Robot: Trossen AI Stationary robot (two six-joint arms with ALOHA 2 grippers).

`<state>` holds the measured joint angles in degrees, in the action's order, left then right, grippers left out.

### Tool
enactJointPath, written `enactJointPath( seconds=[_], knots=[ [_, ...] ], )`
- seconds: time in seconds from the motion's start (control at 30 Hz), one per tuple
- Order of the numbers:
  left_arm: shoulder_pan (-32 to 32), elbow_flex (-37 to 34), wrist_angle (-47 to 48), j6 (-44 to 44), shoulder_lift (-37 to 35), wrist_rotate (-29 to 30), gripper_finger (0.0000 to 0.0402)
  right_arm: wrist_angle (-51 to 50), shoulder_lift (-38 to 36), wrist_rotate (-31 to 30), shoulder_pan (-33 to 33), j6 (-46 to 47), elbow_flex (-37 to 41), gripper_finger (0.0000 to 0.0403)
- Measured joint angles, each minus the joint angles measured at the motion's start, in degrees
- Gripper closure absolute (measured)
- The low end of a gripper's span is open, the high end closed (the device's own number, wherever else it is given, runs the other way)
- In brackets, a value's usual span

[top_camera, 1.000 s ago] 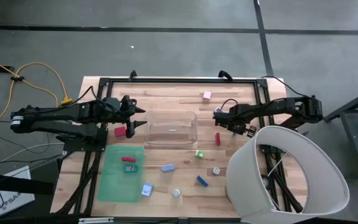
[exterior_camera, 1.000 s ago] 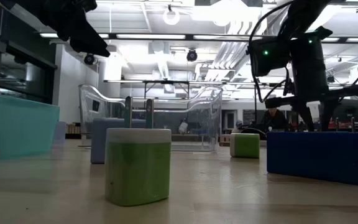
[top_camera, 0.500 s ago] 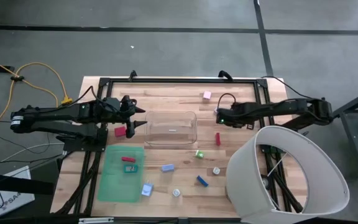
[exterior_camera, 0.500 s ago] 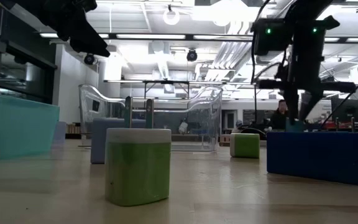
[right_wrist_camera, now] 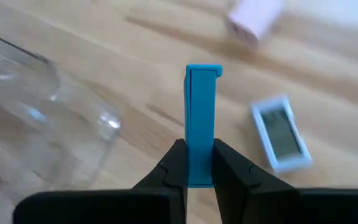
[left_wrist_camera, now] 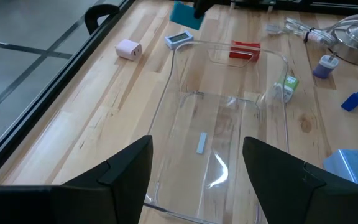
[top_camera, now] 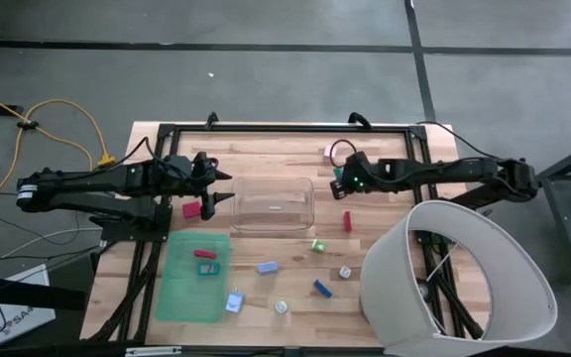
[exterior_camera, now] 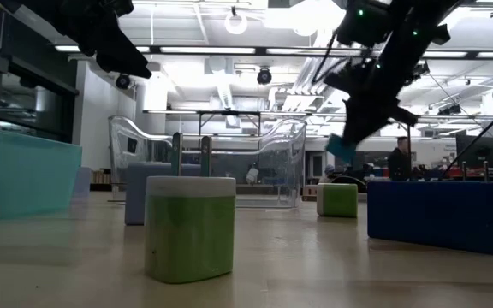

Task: Pick & Place Office items
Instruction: Put the light blue digital clock into the green bin

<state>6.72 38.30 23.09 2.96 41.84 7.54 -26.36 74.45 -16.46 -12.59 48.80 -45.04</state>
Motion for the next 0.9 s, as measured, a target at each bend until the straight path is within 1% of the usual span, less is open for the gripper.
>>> enactJointPath(
  seconds=[0.27, 0.47, 0.57, 0.73, 0.83, 0.9],
  knots=[
    [0.0, 0.0, 0.0, 0.0, 0.0, 0.0, 0.0158, 10.6, -0.8, 0.5, -0.1, -13.5, 0.0, 0.0364],
    [0.0, 0.0, 0.0, 0.0, 0.0, 0.0, 0.0158, 22.9, -0.8, 5.9, 1.4, -25.5, 0.0, 0.0364],
    [0.0, 0.0, 0.0, 0.0, 0.0, 0.0, 0.0158, 28.3, -0.8, 9.9, 2.1, -30.1, 0.0, 0.0364],
    [0.0, 0.0, 0.0, 0.0, 0.0, 0.0, 0.0158, 34.9, -0.8, 17.1, 2.2, -33.8, 0.0, 0.0364],
    [0.0, 0.0, 0.0, 0.0, 0.0, 0.0, 0.0158, 36.7, -0.8, 19.7, 2.2, -34.1, 0.0, 0.0364],
    [0.0, 0.0, 0.0, 0.0, 0.0, 0.0, 0.0158, 37.1, -0.8, 20.1, 2.3, -34.1, 0.0, 0.0364]
  ],
)
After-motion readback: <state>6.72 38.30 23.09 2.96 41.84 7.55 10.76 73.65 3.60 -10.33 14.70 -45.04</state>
